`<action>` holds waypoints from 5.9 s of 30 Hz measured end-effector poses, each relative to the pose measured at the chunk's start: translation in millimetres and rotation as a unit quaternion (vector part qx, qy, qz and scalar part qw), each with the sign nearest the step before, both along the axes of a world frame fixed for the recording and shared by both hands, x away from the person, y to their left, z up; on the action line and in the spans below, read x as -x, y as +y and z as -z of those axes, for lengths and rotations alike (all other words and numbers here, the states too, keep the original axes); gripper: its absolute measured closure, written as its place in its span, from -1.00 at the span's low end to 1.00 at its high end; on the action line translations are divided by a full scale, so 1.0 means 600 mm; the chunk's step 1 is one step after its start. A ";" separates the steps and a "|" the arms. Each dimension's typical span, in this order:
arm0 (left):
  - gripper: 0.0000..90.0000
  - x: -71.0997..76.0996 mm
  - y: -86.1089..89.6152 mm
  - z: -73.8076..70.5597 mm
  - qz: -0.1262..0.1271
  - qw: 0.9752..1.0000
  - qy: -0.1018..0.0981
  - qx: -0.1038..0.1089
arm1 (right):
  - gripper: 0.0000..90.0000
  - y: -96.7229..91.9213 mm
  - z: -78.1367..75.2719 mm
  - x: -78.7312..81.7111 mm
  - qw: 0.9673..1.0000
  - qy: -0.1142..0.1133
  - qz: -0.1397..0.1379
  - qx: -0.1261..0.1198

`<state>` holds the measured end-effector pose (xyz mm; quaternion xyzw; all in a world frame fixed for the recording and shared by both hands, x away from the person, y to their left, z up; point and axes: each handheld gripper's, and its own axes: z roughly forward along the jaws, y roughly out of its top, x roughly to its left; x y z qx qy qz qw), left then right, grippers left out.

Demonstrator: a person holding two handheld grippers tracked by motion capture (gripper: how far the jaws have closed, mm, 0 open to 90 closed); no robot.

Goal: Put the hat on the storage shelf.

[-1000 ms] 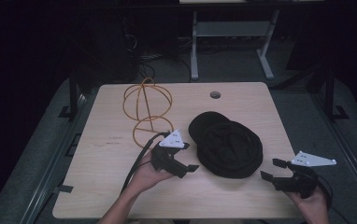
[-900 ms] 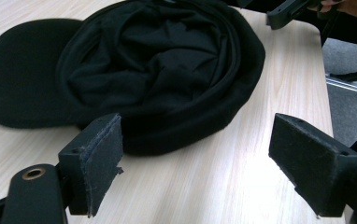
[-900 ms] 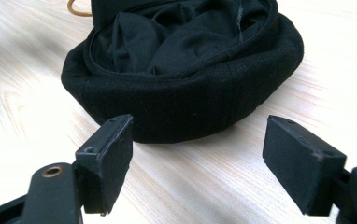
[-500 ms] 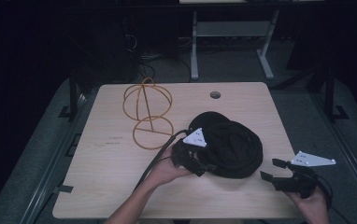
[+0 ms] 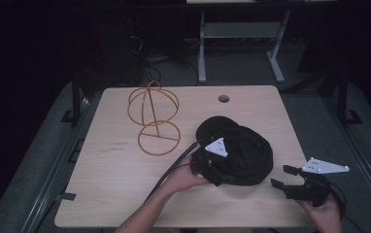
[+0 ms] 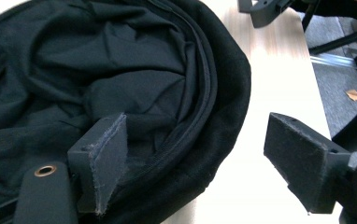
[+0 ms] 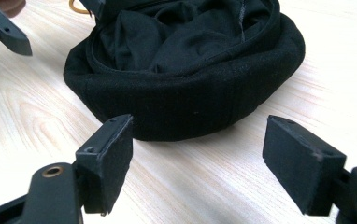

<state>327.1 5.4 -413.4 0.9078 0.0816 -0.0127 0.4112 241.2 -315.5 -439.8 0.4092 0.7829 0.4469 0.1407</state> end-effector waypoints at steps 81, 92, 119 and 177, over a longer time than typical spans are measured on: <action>0.74 0.005 -0.054 0.036 0.064 0.995 -0.002 -0.078 | -0.46 0.010 0.003 -0.002 1.000 0.004 -0.011 0.006; 0.75 -0.007 -0.028 -0.009 0.039 0.999 0.032 -0.015 | -0.46 0.017 -0.001 0.001 1.000 -0.002 -0.018 0.003; 0.77 -0.027 0.040 -0.100 0.046 0.987 0.107 0.114 | -0.57 0.082 -0.042 0.005 0.997 -0.053 -0.049 -0.032; 0.66 -0.032 0.073 -0.173 0.071 0.966 0.121 0.219 | 0.83 0.124 -0.128 0.002 0.972 -0.200 -0.041 -0.114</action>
